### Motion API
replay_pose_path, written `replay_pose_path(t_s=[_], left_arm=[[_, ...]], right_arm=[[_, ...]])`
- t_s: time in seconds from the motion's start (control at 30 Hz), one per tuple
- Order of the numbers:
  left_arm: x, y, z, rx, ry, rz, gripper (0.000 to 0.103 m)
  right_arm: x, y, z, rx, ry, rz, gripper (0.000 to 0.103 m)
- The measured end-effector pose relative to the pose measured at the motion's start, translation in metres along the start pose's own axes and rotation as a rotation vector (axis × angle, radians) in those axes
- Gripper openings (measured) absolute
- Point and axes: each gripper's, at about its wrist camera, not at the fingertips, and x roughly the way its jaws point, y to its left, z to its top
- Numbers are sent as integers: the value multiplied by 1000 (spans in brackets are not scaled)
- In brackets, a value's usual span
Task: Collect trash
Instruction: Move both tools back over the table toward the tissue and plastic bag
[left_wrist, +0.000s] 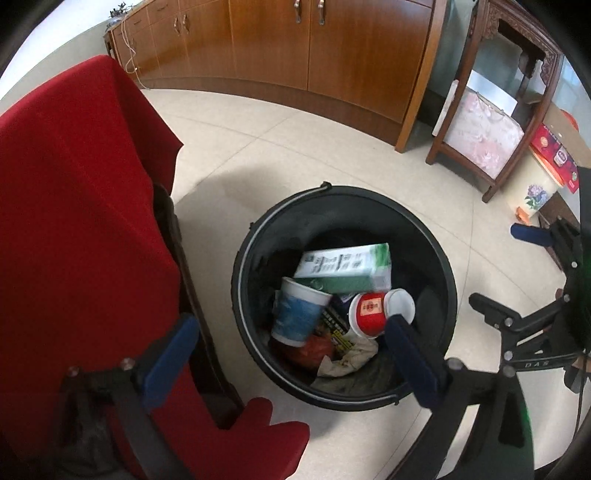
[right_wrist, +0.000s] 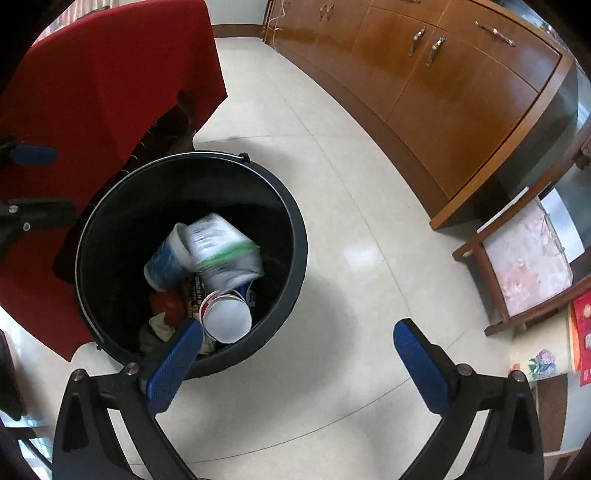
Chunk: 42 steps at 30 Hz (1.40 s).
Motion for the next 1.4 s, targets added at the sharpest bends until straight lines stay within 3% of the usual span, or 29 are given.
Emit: replay_pose_path(t_s=[0.3,0.47,0.63,0.87,1.1,1.4], left_arm=[[-5,-4,3,11,-13,-8,103],[-27,-11,9,22,-60,-19,103],[-46,-17,16,28,-92,-12,103],[-70,-19,21,41,-126,-14,103],[-97,-16,21,27,-192,-10,103],[-140,16,19,-20,-264,24,103]], right_arm=[[-6,-12,-2,78,0,-7,103],[-26,-20,5,137,-38,-17,103],[-54,-22,12,139,-87,-84,103],[-84,-41,5,214,-126,-89,103],[-114,-37,4,246,-179,-84,103],[-151,-7,30,247,-249,-5,103]])
